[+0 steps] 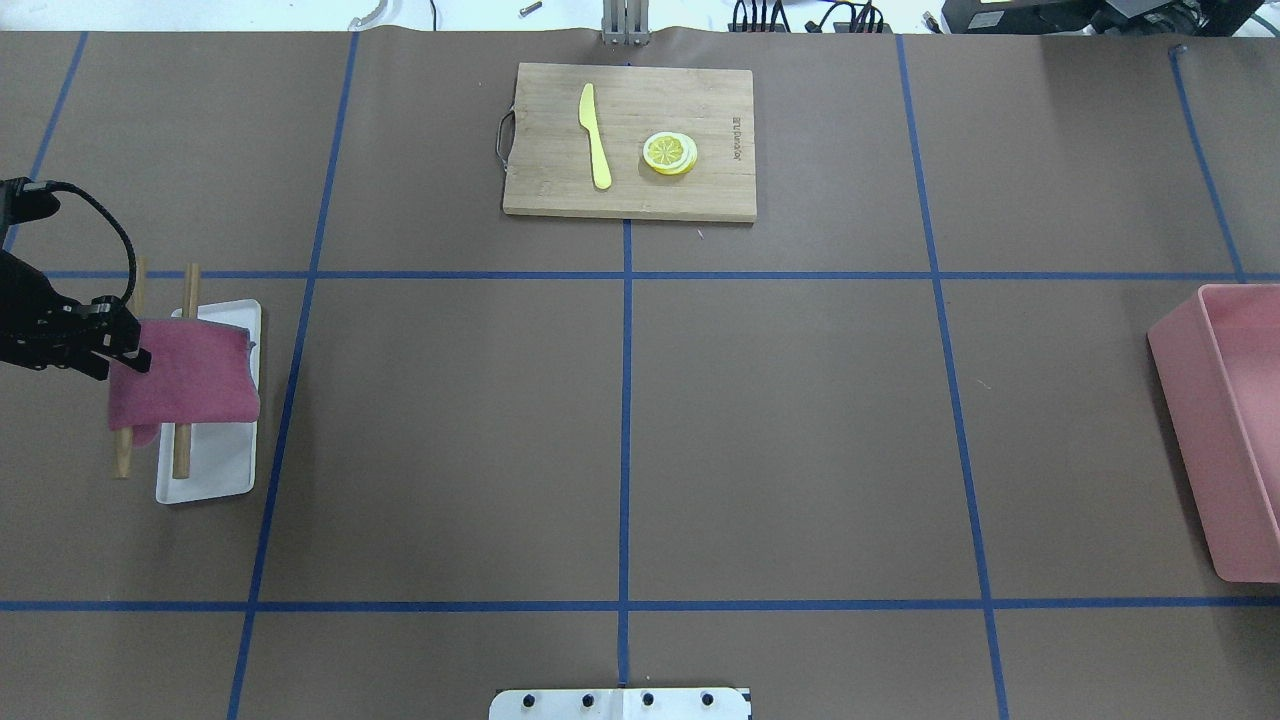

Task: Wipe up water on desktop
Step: 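Lower the left gripper onto the pink cloth on the white rack and grasp it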

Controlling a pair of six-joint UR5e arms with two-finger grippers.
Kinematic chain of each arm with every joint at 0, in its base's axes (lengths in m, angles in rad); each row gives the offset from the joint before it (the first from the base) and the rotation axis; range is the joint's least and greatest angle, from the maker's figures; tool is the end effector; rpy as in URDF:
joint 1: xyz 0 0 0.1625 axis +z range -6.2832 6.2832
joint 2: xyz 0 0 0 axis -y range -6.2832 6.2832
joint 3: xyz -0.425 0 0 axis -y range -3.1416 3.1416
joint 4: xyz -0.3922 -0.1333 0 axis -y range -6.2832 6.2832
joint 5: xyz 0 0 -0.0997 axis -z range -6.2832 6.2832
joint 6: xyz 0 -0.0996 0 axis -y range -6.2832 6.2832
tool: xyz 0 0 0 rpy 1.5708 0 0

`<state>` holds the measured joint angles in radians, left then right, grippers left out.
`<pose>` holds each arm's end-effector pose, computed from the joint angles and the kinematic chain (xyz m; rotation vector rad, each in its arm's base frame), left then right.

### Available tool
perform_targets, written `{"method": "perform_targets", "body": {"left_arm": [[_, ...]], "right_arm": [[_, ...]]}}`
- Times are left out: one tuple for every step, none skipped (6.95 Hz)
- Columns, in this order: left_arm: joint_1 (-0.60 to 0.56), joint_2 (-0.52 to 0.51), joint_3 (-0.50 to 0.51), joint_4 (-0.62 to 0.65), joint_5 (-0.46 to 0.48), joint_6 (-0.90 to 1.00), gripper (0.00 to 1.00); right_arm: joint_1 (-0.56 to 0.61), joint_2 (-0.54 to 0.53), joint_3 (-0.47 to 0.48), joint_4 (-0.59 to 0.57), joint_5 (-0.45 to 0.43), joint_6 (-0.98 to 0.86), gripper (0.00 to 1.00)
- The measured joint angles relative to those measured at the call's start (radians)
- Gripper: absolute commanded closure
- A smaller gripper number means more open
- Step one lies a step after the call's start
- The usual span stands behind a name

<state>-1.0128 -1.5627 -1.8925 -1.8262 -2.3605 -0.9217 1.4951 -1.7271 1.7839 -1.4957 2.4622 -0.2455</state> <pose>0.2071 -0.4500 0.4719 -0.1195 0.9287 -0.1122 0.0230 -0.4355 0.6090 0.1992 -0.8814 -0.3580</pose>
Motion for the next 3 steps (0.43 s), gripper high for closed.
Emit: {"method": "perform_targets", "body": {"left_arm": [[0.000, -0.002, -0.005, 0.003, 0.000, -0.008, 0.86], [0.000, -0.003, -0.014, 0.006, -0.001, -0.011, 0.95], [0.000, -0.003, -0.020, 0.008, -0.001, -0.012, 1.00]], "right_arm": [[0.000, -0.003, 0.001, 0.000, 0.002, 0.001, 0.00], [0.000, -0.005, 0.002, 0.000, 0.003, 0.001, 0.00], [0.000, -0.007, 0.002, -0.001, 0.003, 0.002, 0.00]]}}
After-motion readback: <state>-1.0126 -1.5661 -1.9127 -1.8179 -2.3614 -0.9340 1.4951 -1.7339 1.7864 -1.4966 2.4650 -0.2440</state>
